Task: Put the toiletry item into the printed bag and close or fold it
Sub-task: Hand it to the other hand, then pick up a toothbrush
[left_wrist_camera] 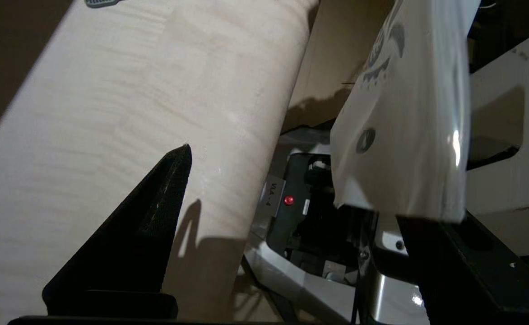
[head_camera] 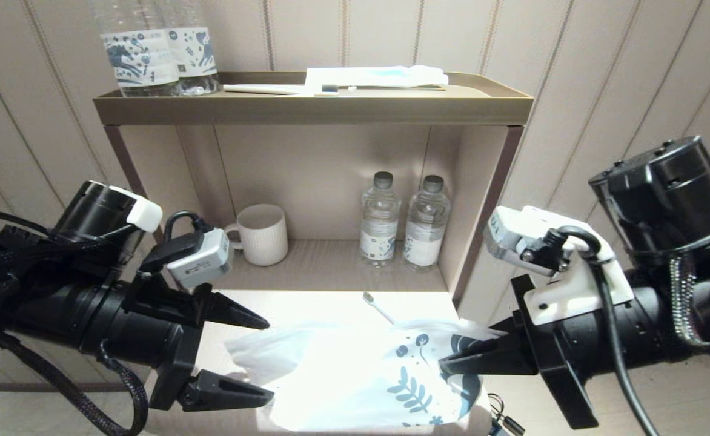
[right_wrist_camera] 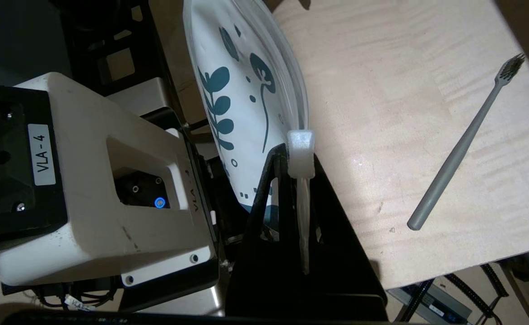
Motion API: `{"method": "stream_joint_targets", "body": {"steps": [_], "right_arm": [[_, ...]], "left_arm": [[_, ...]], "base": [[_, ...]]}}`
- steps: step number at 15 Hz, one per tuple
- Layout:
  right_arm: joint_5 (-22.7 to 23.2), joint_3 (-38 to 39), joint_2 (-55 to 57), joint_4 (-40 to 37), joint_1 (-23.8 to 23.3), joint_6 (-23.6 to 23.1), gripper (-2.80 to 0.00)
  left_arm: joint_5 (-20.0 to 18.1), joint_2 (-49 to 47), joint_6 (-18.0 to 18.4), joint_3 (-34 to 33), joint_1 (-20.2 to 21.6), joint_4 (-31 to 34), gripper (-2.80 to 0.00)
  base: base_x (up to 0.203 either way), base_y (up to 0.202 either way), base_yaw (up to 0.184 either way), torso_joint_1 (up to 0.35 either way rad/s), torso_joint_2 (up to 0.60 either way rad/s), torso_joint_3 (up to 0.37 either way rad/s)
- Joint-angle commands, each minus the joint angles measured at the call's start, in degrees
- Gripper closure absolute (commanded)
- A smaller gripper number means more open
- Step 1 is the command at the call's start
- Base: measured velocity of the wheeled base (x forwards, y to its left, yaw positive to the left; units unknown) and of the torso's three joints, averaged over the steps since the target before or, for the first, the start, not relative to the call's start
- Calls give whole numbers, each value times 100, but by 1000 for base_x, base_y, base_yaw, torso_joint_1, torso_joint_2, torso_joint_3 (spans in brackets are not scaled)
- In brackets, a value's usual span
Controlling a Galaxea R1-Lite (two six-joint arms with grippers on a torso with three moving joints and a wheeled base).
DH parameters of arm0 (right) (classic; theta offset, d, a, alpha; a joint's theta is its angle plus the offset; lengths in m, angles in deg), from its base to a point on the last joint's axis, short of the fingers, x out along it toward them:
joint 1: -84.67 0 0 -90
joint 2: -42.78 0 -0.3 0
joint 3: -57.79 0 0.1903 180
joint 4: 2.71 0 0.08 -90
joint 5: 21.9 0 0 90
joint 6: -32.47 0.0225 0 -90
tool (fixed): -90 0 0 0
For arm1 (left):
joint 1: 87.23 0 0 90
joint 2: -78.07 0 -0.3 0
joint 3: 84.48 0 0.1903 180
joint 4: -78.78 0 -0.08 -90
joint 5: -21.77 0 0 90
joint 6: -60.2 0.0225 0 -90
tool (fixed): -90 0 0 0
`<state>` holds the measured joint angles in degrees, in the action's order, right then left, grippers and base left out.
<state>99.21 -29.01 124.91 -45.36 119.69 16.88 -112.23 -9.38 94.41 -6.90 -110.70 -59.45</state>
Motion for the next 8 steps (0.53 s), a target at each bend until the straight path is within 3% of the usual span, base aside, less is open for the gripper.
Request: {"method": "stream_joint_targets", "body": {"steps": [1, 4, 5, 7, 8], "right_arm": [[24, -5, -270, -12, -141, -7, 0], [3, -13, -569, -30, -212, 21, 0], [1, -5, -660, -31, -302, 29, 0], [1, -3, -872, -40, -463, 42, 0], [1, -7, -994, -73, -568, 77, 0]], "left_arm": [[-25, 240, 37, -242, 171, 7, -280], [-27, 515, 49, -661, 295, -28, -280], [-32, 528, 43, -686, 332, -30, 0], [-11, 579, -80, -717, 334, -12, 0], [15, 580, -377, -703, 334, 5, 0]], "base": [[0, 0, 0, 0, 0, 0], [0, 0, 0, 0, 0, 0], [0, 0, 0, 0, 0, 0], [0, 0, 0, 0, 0, 0], [0, 0, 0, 0, 0, 0]]}}
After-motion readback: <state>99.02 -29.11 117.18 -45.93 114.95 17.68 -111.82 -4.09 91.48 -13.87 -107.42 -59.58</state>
